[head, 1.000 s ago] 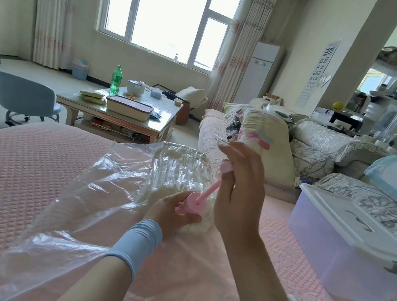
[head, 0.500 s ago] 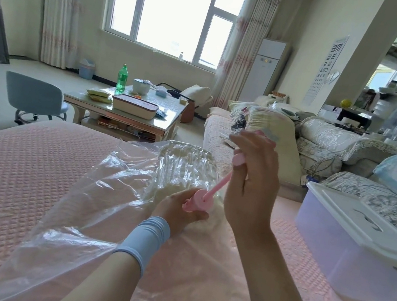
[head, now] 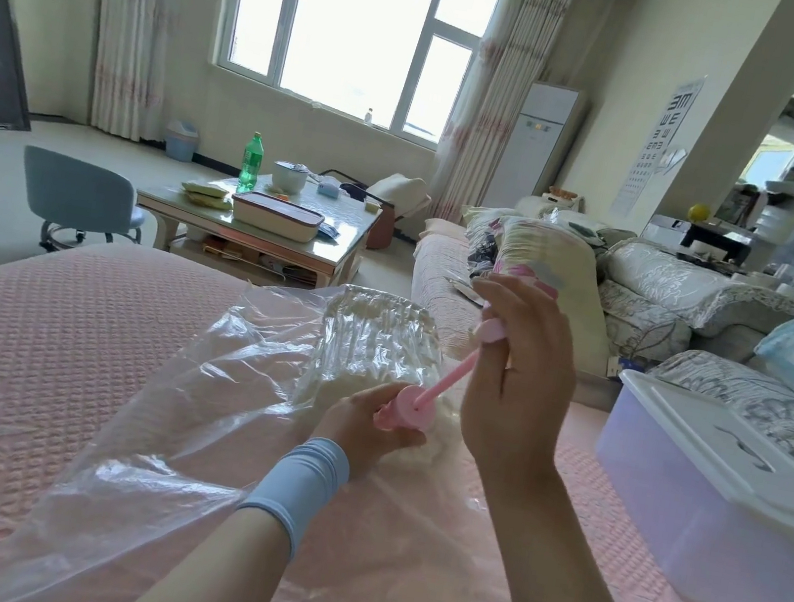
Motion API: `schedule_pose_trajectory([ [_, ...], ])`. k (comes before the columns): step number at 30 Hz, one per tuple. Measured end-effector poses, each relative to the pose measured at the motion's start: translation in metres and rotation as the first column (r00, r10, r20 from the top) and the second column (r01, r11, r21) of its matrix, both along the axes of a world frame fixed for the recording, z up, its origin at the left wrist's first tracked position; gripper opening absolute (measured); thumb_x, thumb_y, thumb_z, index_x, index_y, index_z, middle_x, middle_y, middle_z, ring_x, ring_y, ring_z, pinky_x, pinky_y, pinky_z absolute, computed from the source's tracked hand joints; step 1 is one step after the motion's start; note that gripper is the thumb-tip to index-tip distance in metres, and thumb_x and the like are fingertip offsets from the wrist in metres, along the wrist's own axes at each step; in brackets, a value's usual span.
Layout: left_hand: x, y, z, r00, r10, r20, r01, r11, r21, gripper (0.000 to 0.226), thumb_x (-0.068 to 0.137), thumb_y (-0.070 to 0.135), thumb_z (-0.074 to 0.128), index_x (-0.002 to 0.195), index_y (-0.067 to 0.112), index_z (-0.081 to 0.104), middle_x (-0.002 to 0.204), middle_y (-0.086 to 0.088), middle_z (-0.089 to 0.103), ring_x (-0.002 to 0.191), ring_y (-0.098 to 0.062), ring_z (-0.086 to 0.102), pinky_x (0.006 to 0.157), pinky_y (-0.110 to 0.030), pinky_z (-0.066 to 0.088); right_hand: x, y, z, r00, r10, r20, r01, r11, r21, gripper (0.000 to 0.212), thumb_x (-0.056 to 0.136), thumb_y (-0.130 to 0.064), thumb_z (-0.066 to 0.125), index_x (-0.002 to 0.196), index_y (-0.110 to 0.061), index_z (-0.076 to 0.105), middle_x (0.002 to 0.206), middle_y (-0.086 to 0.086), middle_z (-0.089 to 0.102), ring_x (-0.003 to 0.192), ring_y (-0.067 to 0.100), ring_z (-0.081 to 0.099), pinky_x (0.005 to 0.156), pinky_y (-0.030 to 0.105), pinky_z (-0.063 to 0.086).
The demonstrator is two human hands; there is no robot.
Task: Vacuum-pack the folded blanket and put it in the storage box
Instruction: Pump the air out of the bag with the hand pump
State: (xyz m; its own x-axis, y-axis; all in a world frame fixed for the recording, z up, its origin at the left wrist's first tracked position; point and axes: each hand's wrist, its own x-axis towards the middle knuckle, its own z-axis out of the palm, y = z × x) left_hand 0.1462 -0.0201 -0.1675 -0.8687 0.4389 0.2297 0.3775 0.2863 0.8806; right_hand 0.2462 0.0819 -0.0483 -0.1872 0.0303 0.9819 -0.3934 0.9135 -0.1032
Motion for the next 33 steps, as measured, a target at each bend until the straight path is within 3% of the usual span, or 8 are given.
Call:
schedule_pose_trajectory([
  [4,0.005,0.0,0.002,1.0,-0.009,0.014,0.009,1.0,0.003,0.052,0.068,0.045,0.078,0.116,0.051,0.059,0.099,0.021,0.069,0.093,-0.001,0.064,0.076,-0.018,0.046,-0.006,-0.002,-0.036,0.962,-0.056,0.268,0.062,0.998,-0.014,0.04,0.088,0.005,0.048,0.119,-0.011,0.068,0.121,0.003,0.063,0.113,0.025,0.056,0.097,0.033,0.044],
  [8,0.01,-0.002,0.007,0.999,0.01,-0.042,-0.012,1.0,-0.024,0.043,0.066,0.054,0.063,0.108,0.054,0.056,0.087,0.021,0.065,0.085,-0.003,0.062,0.07,-0.016,0.04,-0.01,-0.001,-0.065,0.765,-0.064,0.641,0.055,0.998,0.033,0.039,0.09,0.002,0.053,0.122,-0.015,0.069,0.124,0.0,0.061,0.118,0.022,0.053,0.096,0.039,0.047],
  [13,0.001,-0.003,0.003,0.999,-0.004,0.033,0.003,0.999,0.039,0.054,0.067,0.04,0.081,0.116,0.051,0.06,0.103,0.016,0.07,0.098,-0.007,0.064,0.089,-0.03,0.051,-0.004,-0.003,-0.019,0.972,-0.056,0.229,0.047,0.998,0.043,0.036,0.093,0.0,0.052,0.122,-0.012,0.068,0.119,0.002,0.067,0.11,0.018,0.058,0.099,0.027,0.044],
  [17,0.002,-0.002,0.002,1.0,-0.006,0.027,0.005,1.0,0.024,0.055,0.066,0.042,0.082,0.115,0.053,0.059,0.104,0.019,0.068,0.097,-0.006,0.063,0.092,-0.032,0.051,-0.005,-0.002,-0.008,0.997,-0.049,-0.058,0.05,0.999,0.016,0.031,0.097,-0.003,0.047,0.118,-0.009,0.068,0.115,0.004,0.067,0.109,0.018,0.057,0.098,0.025,0.041],
  [20,0.005,-0.002,0.004,1.0,-0.009,0.024,0.009,1.0,0.024,0.052,0.066,0.047,0.077,0.115,0.052,0.06,0.101,0.018,0.07,0.097,-0.005,0.064,0.09,-0.031,0.051,-0.008,-0.005,-0.038,0.972,-0.087,0.217,0.09,0.996,-0.008,0.04,0.092,0.0,0.047,0.125,-0.012,0.065,0.122,0.004,0.063,0.114,0.019,0.053,0.098,0.028,0.042],
  [24,0.011,-0.001,0.009,0.999,-0.003,-0.034,0.002,1.0,-0.023,0.05,0.055,0.064,0.052,0.106,0.06,0.05,0.085,0.022,0.065,0.088,-0.006,0.064,0.076,-0.022,0.046,-0.011,-0.001,-0.069,0.752,-0.055,0.657,0.059,0.998,0.016,0.039,0.095,-0.001,0.051,0.128,-0.014,0.066,0.126,0.002,0.062,0.121,0.023,0.053,0.102,0.033,0.043],
  [30,0.001,-0.003,0.004,1.0,-0.013,0.023,0.012,0.999,0.049,0.047,0.065,0.039,0.082,0.101,0.059,0.06,0.098,0.018,0.07,0.093,-0.006,0.065,0.083,-0.024,0.05,-0.003,-0.002,-0.015,0.986,-0.031,0.166,0.023,0.998,0.053,0.029,0.095,-0.002,0.052,0.117,-0.013,0.067,0.113,0.001,0.067,0.107,0.018,0.058,0.096,0.026,0.044],
  [33,0.001,-0.001,0.002,1.0,-0.014,0.012,0.014,1.0,0.006,0.051,0.065,0.044,0.081,0.106,0.061,0.057,0.098,0.024,0.068,0.091,0.001,0.063,0.076,-0.014,0.046,-0.004,0.002,-0.01,0.999,-0.029,-0.015,0.03,1.0,0.008,0.027,0.102,-0.011,0.043,0.118,-0.011,0.065,0.117,0.003,0.065,0.111,0.018,0.057,0.098,0.026,0.043],
])
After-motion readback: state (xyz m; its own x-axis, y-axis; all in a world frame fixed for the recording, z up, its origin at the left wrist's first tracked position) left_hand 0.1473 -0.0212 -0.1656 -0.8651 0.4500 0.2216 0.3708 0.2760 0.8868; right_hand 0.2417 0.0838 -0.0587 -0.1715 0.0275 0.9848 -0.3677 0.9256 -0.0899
